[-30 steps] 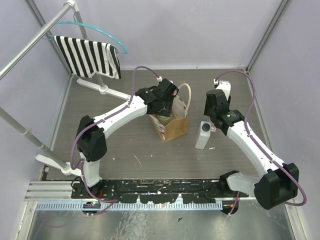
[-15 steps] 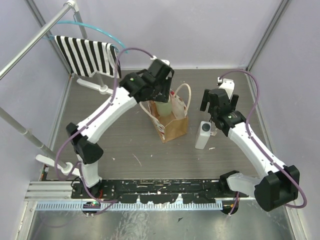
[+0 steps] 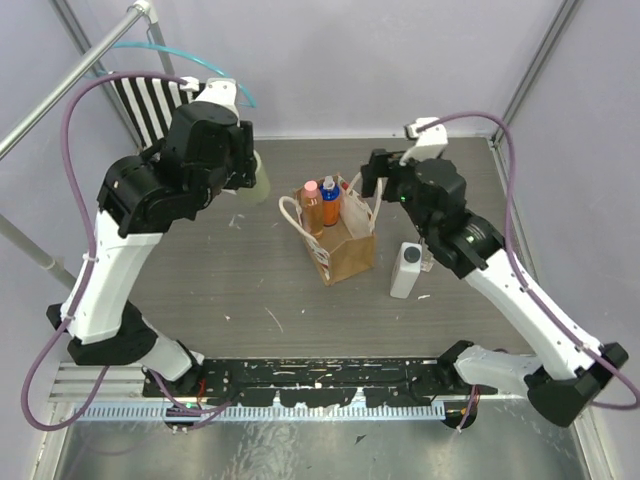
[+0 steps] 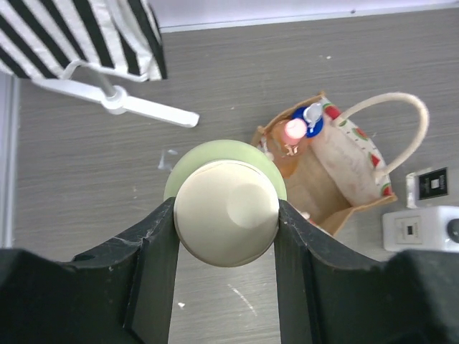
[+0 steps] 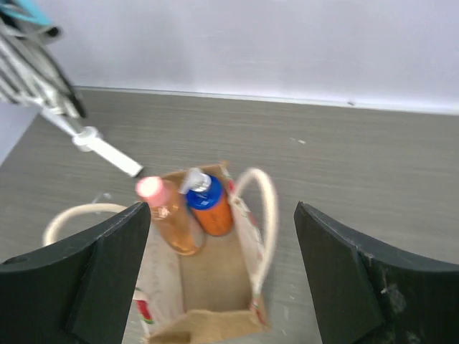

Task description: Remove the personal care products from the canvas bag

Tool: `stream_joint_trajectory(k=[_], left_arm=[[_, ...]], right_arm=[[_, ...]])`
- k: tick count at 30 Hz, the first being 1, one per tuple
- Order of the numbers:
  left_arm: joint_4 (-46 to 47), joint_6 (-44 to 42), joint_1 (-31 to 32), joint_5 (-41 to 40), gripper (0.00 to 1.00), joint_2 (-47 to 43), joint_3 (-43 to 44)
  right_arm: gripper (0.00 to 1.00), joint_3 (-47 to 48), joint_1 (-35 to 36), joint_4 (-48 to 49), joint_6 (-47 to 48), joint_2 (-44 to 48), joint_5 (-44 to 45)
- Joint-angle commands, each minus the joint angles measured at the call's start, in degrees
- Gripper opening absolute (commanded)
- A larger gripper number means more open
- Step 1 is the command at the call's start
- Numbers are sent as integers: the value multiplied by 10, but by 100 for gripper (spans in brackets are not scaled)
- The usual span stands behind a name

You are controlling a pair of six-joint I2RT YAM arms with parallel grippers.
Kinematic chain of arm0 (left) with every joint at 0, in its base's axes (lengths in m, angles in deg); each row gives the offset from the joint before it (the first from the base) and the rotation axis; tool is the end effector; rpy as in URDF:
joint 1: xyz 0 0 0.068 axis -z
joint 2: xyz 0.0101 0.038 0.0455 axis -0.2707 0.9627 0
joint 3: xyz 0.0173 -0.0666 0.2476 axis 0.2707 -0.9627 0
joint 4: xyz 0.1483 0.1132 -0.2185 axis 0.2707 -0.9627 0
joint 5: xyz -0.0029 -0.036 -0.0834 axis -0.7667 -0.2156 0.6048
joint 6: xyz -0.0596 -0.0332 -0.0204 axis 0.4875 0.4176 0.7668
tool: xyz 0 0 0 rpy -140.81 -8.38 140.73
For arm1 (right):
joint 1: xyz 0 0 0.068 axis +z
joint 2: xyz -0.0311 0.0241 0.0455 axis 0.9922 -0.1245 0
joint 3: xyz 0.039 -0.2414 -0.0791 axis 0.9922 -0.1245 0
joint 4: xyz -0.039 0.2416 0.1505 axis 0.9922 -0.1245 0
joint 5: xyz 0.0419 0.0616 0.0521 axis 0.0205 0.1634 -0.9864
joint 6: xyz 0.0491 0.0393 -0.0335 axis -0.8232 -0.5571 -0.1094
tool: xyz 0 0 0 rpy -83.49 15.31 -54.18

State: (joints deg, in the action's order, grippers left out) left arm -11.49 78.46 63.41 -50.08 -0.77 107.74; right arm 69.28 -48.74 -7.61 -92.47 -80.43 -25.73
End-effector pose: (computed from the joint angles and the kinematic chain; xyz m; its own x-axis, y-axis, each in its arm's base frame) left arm 0.2083 -0.1798 0.5333 -0.4172 0.0160 -0.9087 0.1403 0.9890 -0.0471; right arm 0.2520 0.1434 0.4133 -0.1690 0.0936 -0.9812 -0.1746 0.9769 0.1233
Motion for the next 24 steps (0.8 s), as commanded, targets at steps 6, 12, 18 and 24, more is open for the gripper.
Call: stream_joint_trajectory(k=[6, 12, 18, 24], left_arm=[[84, 28, -5, 9, 0, -101, -210], [182, 65, -8, 19, 0, -183, -418], [256, 103, -9, 45, 0, -202, -551], [338, 136, -9, 38, 0, -238, -670]], right_arm=[[86, 137, 38, -19, -17, -209, -156], [81, 182, 45, -15, -26, -323, -166], [77, 206, 56, -2, -22, -398, -170], [74, 212, 82, 19, -9, -426, -118]])
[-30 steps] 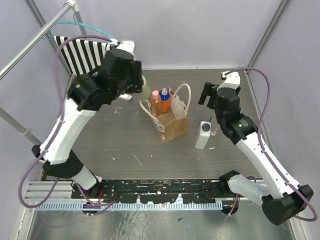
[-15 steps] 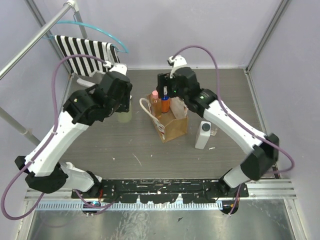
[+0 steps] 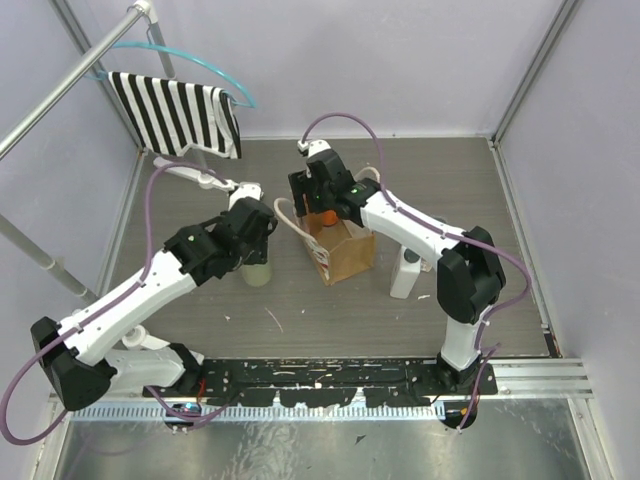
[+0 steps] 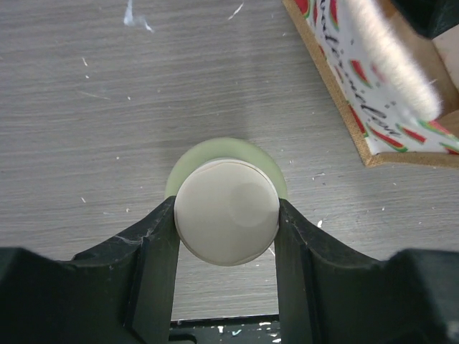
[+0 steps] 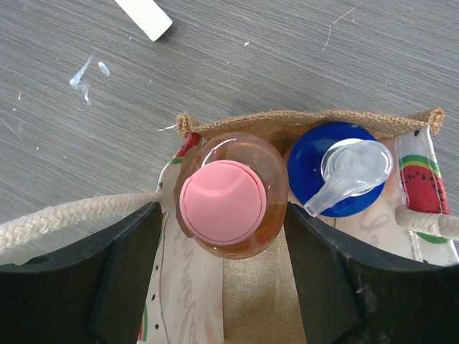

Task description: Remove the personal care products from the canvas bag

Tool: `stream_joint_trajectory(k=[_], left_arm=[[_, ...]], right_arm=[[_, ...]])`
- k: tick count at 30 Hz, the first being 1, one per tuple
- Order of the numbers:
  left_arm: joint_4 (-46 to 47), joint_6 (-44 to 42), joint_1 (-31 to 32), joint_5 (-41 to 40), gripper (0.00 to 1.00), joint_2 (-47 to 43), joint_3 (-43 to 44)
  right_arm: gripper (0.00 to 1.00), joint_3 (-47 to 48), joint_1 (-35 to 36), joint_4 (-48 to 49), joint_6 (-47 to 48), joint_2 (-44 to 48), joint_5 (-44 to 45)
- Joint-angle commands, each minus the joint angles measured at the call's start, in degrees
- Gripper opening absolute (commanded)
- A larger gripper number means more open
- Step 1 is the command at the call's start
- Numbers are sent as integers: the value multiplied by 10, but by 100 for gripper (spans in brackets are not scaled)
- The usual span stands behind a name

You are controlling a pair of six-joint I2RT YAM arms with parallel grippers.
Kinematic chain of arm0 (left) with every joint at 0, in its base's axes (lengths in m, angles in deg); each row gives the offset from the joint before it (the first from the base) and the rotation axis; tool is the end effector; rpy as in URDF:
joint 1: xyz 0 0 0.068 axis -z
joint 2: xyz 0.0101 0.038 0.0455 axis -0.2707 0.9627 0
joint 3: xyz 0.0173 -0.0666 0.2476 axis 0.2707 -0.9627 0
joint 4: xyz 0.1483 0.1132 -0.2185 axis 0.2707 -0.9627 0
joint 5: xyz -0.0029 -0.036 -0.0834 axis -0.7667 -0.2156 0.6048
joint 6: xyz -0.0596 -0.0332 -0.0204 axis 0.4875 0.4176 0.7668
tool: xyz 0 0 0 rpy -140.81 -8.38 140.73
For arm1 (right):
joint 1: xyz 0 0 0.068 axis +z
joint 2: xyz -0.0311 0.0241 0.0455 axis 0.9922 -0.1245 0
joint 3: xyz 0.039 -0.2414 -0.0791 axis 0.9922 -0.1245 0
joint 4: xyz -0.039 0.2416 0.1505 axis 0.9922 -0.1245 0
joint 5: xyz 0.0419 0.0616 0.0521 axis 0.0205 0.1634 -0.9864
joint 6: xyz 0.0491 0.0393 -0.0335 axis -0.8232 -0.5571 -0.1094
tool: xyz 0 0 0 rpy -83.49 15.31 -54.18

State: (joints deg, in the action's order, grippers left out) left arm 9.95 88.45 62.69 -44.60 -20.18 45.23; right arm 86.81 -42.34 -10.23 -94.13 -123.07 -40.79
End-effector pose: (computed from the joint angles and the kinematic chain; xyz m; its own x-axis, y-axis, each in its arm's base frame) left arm 0.2127 -0.1865 0.3136 -0.6847 0.0701 -0.7255 0.0956 0.9954 0.0060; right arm 0.3591 0.2966 0.2562 -0.5682 -0.2050 -0.7970 -0.4522 0.8869 0.0943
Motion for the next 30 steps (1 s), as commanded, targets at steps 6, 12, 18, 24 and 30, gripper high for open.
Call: stream_joint_trajectory(k=[6, 12, 18, 24, 30], left_arm=[[175, 62, -2, -7, 3, -38, -116], [210, 72, -2, 30, 2, -4, -146], [220, 83, -2, 38, 30, 4, -163], [170, 72, -2, 16, 65, -19, -118], [88, 55, -2, -7, 99, -52, -17]], right_arm=[[69, 80, 32, 25, 23, -33, 82], [76, 92, 33, 2, 19, -56, 116], [82, 88, 33, -19, 23, -70, 113], [67, 88, 33, -28, 18, -81, 114], [26, 91, 33, -32, 2, -53, 113]])
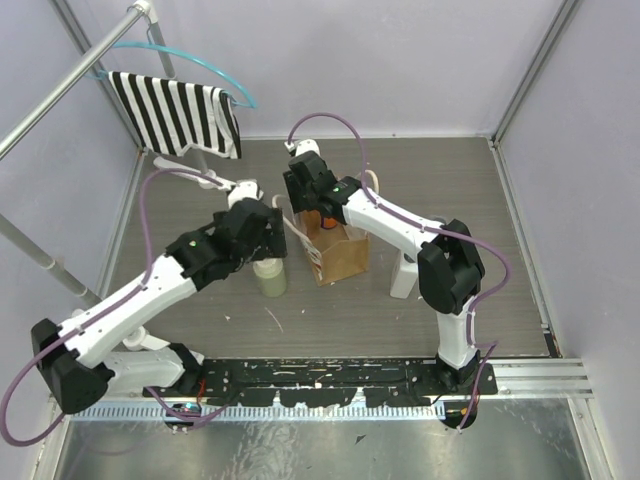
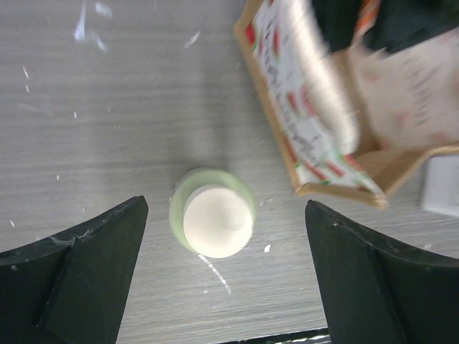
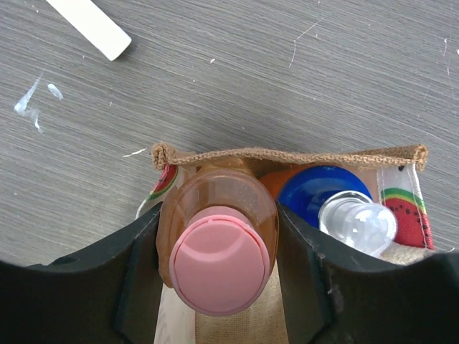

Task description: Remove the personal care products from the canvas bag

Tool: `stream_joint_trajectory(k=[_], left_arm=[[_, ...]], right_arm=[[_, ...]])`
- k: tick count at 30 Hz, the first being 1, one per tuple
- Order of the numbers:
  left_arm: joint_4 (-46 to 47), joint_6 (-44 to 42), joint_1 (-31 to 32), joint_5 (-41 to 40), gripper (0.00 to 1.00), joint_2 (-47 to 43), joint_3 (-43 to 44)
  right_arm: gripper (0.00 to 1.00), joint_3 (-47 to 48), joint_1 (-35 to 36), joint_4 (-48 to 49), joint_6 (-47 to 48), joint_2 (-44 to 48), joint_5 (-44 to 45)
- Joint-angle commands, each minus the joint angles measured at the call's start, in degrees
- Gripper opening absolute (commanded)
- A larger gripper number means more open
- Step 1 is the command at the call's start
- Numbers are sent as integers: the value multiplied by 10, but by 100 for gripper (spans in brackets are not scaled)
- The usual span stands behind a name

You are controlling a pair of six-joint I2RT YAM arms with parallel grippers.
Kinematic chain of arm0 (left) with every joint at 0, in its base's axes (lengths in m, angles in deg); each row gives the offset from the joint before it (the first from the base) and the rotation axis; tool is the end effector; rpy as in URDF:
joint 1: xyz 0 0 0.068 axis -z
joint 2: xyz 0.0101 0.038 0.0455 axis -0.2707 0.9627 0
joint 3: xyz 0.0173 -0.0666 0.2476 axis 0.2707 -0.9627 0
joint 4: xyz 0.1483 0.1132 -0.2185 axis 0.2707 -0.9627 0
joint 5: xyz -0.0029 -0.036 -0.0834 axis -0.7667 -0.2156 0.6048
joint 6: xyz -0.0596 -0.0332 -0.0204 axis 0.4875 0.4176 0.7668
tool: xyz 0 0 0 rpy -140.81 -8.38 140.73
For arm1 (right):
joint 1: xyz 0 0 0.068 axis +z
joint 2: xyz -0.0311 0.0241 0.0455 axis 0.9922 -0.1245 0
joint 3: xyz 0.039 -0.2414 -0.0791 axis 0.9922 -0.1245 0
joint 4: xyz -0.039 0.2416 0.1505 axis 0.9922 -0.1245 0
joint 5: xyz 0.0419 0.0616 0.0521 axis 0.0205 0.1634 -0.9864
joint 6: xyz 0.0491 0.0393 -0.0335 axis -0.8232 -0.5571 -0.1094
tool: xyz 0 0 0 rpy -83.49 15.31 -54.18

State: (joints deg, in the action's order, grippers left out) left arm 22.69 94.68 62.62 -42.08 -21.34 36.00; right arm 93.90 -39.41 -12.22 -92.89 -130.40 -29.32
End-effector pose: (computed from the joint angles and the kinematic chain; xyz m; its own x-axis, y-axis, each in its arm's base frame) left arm 0.2185 -0.1955 0.2789 -0.6698 -0.0799 -0.7382 0.0514 0.9868 -0.1534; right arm 0.3693 0.3233 0.2429 -0.5410 -0.2599 -0.7999 -0.3685 0.9282 -0.0523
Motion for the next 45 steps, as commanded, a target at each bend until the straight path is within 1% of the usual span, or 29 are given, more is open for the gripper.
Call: stream_joint_trajectory(k=[1, 5, 8, 11, 16, 19, 23, 26, 30, 33, 35, 39, 40, 45], left_arm=[[-48, -9, -1, -34, 99, -46, 91], [-63, -29, -1, -36, 99, -45, 151], [-58, -55, -1, -39, 99, -16, 201], [-47, -81, -2, -37, 99, 25, 252], [-31, -112, -2, -6, 99, 127, 336], [-11, -112, -2, 21, 99, 180, 354], [19, -107, -2, 22, 99, 240, 361], [49, -105, -2, 23, 99, 274, 356], [60, -109, -2, 19, 99, 335, 377], [83, -116, -2, 11, 99, 371, 385], [106, -121, -2, 8, 99, 392, 381], [114, -131, -2, 2, 100, 445, 403], [119, -137, -3, 0, 98, 455, 408], [153, -141, -13, 0, 96, 488, 414]], right_arm=[[25, 22, 4, -12, -10, 27, -2], [24, 30, 4, -20, -14, 73, -3], [24, 32, 4, -20, -21, 117, -8], [24, 42, 4, -26, -28, 163, -6], [24, 48, 4, -26, -22, 256, 10], [24, 61, 4, -29, -4, 304, 49], [24, 83, 3, -33, 32, 348, 120], [24, 91, 1, -24, 58, 367, 158], [24, 87, -15, -10, 85, 375, 197], [24, 61, -50, 15, 92, 381, 220], [24, 45, -91, 20, 77, 378, 211], [24, 12, -176, 26, 33, 369, 143], [24, 1, -193, 33, 28, 365, 131], [24, -86, -258, 113, 29, 347, 97]])
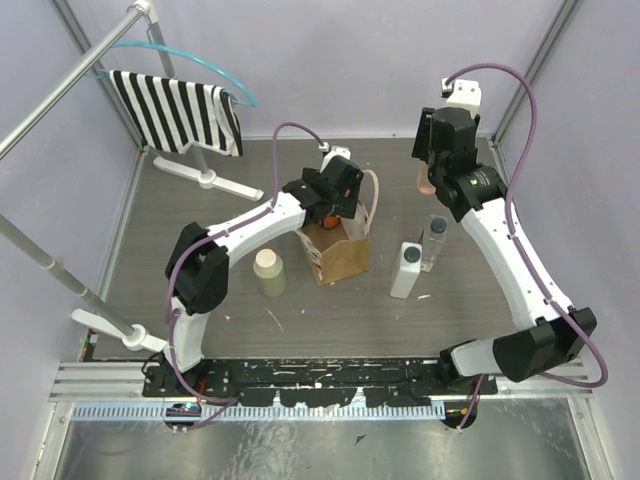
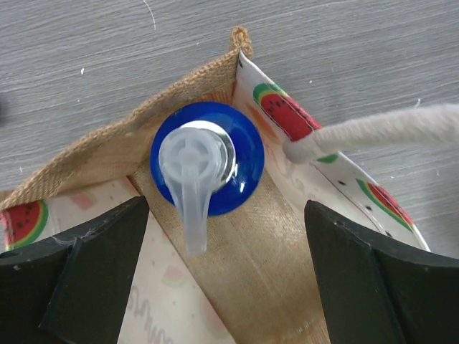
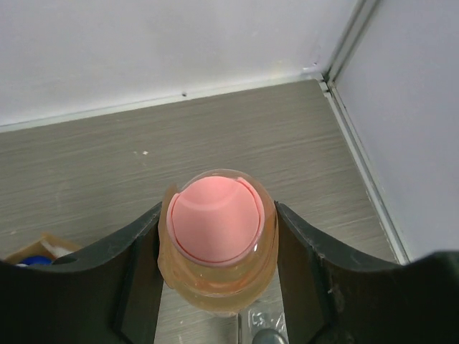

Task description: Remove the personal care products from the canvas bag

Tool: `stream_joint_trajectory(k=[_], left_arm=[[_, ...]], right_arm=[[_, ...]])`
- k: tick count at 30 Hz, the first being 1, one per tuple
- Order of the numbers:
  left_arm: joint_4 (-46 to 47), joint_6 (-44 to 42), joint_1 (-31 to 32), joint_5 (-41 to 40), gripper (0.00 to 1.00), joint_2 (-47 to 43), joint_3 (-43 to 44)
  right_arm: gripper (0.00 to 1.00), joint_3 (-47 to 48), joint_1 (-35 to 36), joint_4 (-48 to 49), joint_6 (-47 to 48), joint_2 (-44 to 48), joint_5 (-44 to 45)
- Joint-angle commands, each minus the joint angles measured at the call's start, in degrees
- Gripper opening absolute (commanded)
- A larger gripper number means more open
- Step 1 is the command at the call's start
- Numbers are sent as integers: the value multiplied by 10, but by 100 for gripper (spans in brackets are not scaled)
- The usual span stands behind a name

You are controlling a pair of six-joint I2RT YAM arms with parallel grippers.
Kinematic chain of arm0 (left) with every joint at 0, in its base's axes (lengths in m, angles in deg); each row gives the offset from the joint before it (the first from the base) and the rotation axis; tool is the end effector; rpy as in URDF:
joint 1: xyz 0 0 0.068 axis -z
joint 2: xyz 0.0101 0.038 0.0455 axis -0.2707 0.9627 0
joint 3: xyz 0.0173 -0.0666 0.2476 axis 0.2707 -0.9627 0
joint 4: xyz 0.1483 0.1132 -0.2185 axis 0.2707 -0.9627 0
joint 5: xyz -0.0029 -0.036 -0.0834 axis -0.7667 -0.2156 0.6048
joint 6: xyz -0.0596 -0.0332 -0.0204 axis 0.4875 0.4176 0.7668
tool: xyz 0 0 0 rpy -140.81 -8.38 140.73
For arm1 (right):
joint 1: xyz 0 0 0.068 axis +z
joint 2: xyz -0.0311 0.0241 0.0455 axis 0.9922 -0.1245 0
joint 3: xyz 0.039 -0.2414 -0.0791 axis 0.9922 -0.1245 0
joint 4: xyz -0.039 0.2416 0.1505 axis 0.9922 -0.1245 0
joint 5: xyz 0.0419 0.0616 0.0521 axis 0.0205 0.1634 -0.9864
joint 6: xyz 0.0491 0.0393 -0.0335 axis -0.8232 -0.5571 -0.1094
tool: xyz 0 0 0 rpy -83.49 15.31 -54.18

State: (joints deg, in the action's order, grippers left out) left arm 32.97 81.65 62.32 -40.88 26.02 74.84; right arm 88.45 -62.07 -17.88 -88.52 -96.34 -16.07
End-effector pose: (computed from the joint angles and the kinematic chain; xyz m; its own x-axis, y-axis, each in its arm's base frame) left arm 0.3582 -0.3427 0.2328 -0.6321 0.1257 -0.7646 0.2101 0.9776 -0.0131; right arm 0.3283 0.0910 0.4376 -0.2390 0.0165 -0.9709 0.2094 0.9772 -0.0350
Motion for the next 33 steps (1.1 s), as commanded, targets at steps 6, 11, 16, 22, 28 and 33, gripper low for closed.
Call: stream_joint_trajectory(k=[6, 11, 16, 22, 28, 33], left_arm=[[61, -19, -18, -27, 93, 49, 49], [127, -40, -19, 8, 68, 35, 5], [117, -34, -19, 29, 31, 7, -6], [51, -39, -19, 26, 0, -29, 34], [-32, -45, -14, 14, 0, -74, 100], [-64, -56, -12, 0, 0, -135, 131]], right_arm=[[24, -117, -69, 231, -29, -13, -59], [24, -187, -88, 279, -44, -24, -66], [24, -238, -99, 305, -53, -33, -70], [24, -275, -108, 316, -67, -31, -81], [26, -295, -109, 317, -78, -37, -80], [26, -313, -109, 321, -84, -44, -77]])
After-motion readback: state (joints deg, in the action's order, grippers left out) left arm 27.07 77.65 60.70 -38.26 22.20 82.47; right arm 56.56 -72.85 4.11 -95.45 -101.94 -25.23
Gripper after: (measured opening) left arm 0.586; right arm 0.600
